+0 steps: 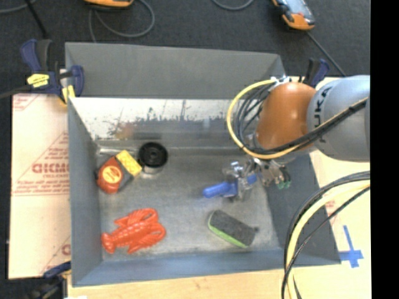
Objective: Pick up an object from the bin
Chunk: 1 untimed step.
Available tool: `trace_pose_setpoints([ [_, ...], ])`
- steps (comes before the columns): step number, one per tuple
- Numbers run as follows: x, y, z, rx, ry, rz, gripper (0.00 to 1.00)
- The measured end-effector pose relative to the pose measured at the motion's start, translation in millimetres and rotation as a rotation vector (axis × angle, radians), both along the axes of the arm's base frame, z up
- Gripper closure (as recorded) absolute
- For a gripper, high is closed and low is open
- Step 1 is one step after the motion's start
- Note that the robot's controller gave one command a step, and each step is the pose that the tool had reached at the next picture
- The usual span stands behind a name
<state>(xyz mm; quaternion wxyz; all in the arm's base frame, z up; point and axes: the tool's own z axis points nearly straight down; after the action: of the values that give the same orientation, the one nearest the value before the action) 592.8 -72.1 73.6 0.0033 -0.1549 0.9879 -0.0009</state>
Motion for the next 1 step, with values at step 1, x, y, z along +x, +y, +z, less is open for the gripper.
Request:
trace_pose_setpoints([
  [1, 0.0, -0.2, 0.0, -0.001, 0.000, 0.001, 1.00],
])
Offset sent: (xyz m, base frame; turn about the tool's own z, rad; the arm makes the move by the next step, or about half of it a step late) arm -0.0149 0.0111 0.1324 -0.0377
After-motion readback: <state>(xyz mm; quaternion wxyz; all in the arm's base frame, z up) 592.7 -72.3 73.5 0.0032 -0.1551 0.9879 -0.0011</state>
